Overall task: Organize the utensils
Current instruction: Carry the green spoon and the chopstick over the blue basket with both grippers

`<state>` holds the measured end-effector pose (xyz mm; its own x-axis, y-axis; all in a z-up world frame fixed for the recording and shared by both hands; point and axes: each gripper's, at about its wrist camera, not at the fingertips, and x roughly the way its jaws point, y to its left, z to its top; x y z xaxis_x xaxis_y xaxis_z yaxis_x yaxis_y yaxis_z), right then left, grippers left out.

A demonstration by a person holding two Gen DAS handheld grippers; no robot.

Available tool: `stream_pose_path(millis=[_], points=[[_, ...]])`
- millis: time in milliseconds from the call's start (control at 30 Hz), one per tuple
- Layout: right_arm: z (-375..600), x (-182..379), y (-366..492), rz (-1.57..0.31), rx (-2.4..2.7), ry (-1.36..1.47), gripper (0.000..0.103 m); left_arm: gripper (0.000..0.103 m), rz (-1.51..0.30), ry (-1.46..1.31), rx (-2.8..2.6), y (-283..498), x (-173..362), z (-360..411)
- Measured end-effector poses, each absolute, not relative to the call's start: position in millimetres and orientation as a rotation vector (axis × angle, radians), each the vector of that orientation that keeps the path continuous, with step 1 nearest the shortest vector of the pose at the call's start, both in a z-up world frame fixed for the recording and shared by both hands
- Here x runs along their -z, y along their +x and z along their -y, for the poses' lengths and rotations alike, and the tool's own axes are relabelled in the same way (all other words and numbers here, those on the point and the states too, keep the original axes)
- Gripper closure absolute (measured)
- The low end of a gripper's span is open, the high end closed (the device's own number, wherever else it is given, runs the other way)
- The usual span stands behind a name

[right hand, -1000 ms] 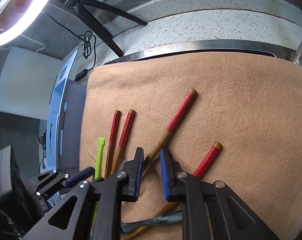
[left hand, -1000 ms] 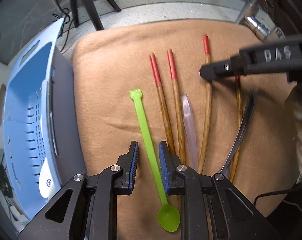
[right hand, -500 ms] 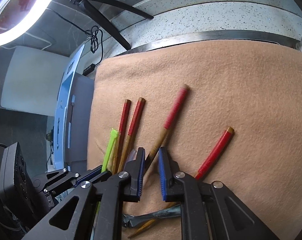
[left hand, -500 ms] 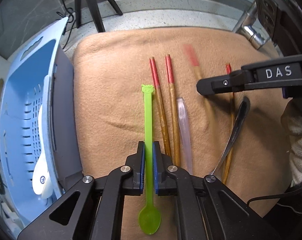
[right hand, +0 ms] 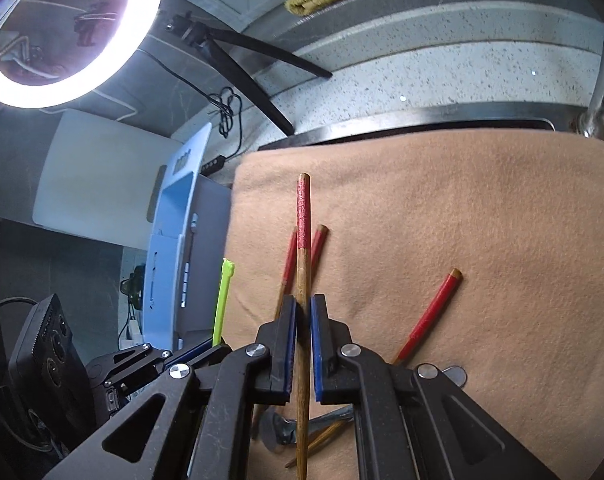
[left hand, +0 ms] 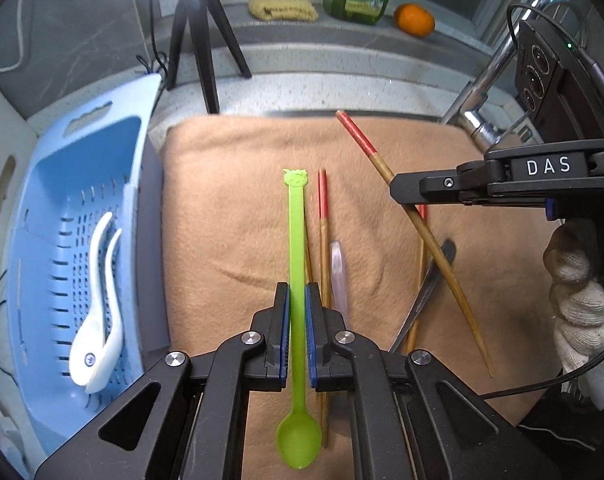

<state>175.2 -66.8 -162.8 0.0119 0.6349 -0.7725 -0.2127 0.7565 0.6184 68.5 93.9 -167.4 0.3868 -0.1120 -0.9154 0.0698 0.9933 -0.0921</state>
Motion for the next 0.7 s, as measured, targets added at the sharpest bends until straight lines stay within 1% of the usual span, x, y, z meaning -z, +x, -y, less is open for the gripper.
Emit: stream_pose_path(millis=[167, 333, 567, 700], points=[[55.9, 145.4, 175.2, -1.390, -0.722, 0.394, 0.096, 0.097, -1.125, -0.058, 0.098, 61.8, 145.1, -109.1], [28.2, 132.6, 176.4, -1.368, -0.765, 0.396, 0.096, 0.097, -1.094, -0.078, 0.059, 57.9, 135.1, -135.0], [-23.3, 133.8, 173.4, -1.355, -0.796, 0.406, 0.096, 0.097, -1.086, -0.099, 0.018, 55.2, 136.9, -180.9], [-53.7, 143.5, 171.3, -1.368, -0.797, 0.428, 0.096, 0.097, -1.087, -0.113, 0.005, 54.3, 140.3, -207.7]])
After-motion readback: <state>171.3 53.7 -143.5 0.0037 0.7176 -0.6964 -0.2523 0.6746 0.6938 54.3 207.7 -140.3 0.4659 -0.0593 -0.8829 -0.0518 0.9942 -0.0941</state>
